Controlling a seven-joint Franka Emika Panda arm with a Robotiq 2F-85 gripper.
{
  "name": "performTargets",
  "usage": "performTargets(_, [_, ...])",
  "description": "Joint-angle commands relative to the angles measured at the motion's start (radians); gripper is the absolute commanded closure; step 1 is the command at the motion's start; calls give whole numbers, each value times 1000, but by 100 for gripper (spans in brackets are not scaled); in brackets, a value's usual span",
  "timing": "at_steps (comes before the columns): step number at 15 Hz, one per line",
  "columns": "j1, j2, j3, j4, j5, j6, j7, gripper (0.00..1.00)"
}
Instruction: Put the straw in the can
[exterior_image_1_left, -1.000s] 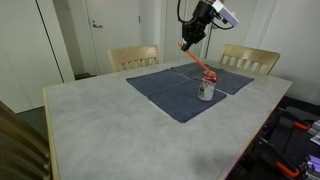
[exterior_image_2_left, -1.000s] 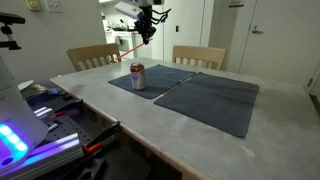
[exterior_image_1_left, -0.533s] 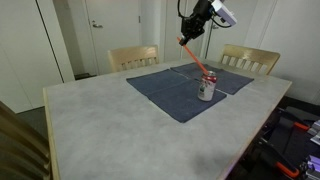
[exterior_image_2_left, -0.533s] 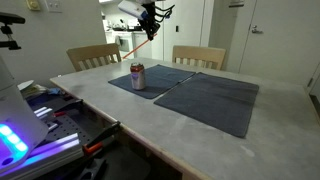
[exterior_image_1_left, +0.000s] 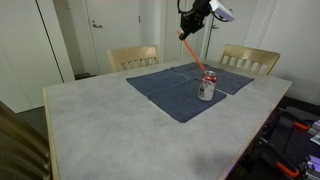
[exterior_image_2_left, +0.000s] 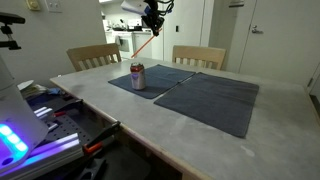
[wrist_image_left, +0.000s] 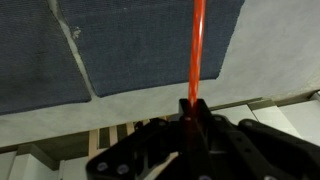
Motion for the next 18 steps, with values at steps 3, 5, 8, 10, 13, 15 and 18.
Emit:
performTargets(3, [-11, -27, -29, -61, -246, 43, 218, 98])
performTargets(5, [-3, -3, -23, -25, -203, 33, 187, 91])
performTargets(8, [-3, -3, -30, -36, -226, 33, 206, 91])
performTargets(10, [-2, -24, -29, -38, -230, 24, 212, 98])
performTargets(13, [-21, -49, -50, -50, -389, -20, 393, 98])
performTargets(15, [-30, -75, -60, -58, -508, -60, 520, 98])
performTargets(18, [-55, -141, -61, -92, -701, -128, 726, 98])
